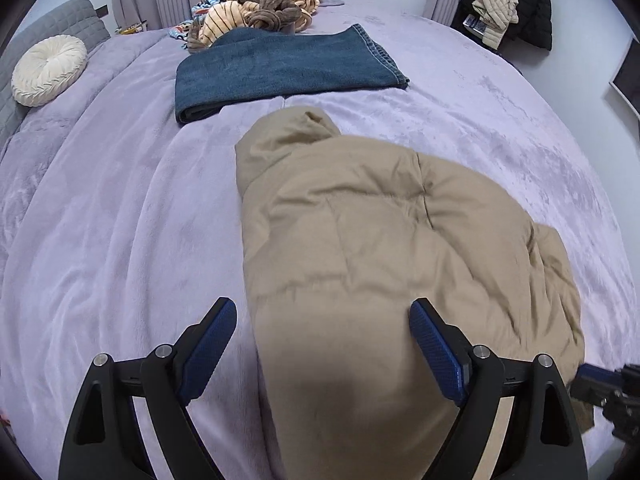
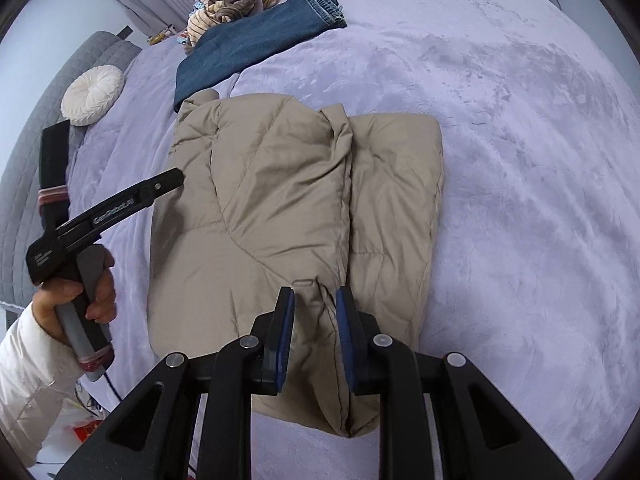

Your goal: Fold large clothes

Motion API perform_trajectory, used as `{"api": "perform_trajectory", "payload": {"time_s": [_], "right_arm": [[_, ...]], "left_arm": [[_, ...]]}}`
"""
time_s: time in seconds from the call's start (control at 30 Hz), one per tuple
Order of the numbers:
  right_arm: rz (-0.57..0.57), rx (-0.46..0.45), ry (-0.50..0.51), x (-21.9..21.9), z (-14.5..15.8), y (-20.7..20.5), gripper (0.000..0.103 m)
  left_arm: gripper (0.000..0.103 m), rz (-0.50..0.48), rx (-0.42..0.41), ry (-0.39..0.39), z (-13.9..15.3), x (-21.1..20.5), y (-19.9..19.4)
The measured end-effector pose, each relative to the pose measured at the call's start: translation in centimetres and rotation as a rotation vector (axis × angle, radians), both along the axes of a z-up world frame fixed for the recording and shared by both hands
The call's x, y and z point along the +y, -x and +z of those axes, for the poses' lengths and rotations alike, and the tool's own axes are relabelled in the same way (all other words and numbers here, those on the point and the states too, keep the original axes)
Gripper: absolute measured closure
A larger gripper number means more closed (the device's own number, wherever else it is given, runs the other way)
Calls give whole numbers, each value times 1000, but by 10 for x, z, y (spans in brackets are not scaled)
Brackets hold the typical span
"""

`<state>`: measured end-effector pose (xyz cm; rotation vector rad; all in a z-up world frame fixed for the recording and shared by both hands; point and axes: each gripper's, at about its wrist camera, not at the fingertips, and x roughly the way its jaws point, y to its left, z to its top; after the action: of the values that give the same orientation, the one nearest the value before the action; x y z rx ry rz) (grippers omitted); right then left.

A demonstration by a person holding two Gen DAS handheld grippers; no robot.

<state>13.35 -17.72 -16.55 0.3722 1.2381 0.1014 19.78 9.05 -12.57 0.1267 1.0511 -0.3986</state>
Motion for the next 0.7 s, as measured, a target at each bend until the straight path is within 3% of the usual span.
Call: {"api": "perform_trajectory", "payload": {"time_s": [0.17, 0.23, 0.27, 0.47, 0.7], "right_arm": [[4, 53, 15, 6, -22, 11, 79], [4, 84, 25, 7, -34, 11, 79], [2, 100, 32, 7, -41, 12, 79], [13, 142, 72, 10, -68, 11, 80], [-8, 169, 51, 7, -58, 16, 79]], "left_arm": [[13, -23, 43, -31, -21, 9, 43], [10, -1, 59, -20, -28, 10, 49], [4, 16, 62, -25, -31, 11, 51], [4, 11, 97, -23, -36, 7, 62], [4, 11, 120, -58, -23, 12, 76]]}}
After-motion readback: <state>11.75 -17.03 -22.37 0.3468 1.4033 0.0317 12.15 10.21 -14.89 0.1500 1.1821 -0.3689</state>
